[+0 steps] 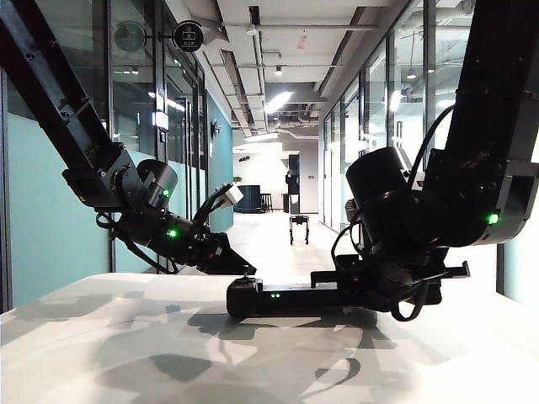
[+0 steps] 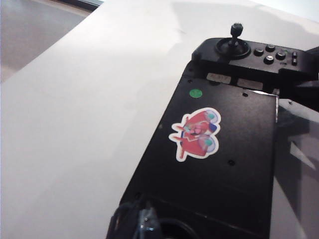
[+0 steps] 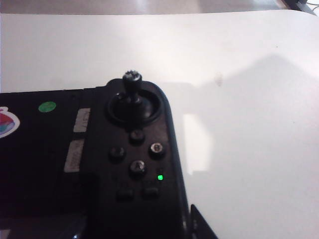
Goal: Push the left joystick on the remote control sitting on the white table backward to make the robot dog back up in a straight line until it returns close to you.
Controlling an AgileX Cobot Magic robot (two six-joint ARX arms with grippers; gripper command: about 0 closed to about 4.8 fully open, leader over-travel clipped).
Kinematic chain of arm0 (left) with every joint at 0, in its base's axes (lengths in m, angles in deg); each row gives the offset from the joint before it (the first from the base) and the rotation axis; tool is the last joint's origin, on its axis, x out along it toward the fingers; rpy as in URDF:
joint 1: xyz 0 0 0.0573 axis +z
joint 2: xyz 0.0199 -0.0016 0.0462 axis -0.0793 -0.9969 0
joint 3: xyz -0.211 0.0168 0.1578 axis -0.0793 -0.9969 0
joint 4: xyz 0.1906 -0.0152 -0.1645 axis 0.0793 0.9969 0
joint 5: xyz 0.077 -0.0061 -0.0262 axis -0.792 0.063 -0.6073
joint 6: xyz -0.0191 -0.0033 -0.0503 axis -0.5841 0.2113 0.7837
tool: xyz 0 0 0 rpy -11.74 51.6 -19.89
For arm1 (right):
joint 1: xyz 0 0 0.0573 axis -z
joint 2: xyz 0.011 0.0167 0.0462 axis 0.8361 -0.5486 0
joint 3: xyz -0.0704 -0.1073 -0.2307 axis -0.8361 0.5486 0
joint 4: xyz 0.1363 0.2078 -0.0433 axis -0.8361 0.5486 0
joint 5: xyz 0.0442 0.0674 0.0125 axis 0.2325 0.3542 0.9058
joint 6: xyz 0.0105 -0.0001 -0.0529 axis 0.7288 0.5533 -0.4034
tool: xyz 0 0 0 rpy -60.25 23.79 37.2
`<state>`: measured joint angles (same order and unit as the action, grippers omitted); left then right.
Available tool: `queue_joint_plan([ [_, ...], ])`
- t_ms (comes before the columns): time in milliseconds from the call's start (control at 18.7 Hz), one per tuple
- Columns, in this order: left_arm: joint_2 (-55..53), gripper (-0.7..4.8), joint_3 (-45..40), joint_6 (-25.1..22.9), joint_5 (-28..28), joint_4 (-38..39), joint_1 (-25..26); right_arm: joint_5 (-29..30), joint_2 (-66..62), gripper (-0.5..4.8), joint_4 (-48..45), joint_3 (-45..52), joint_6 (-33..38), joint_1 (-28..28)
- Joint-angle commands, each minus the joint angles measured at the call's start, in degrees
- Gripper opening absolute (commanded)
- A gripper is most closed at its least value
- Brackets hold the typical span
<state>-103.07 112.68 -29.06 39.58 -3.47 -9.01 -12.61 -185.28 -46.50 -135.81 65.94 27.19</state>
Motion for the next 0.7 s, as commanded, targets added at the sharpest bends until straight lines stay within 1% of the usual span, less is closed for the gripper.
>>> queue_joint_plan([
  [54,0.2,-0.06,0.0,-1.8,1.4,2.1,0.0,-0.8,0.4,2.29,-1.4,-0.3,0.1,-0.2],
  [322,0.2,-0.06,0.0,-2.1,1.4,3.1,0.0,-0.8,0.4,2.29,-1.4,-0.3,0.1,-0.2],
  [429,0.3,-0.06,0.0,-3.4,1.3,3.4,0.0,-0.8,0.4,2.29,-1.4,-0.3,0.1,-0.1],
  [697,0.6,-0.06,0.0,-4.9,1.3,4.8,0.0,-0.9,0.4,2.29,-1.4,-0.3,-0.1,-0.1],
])
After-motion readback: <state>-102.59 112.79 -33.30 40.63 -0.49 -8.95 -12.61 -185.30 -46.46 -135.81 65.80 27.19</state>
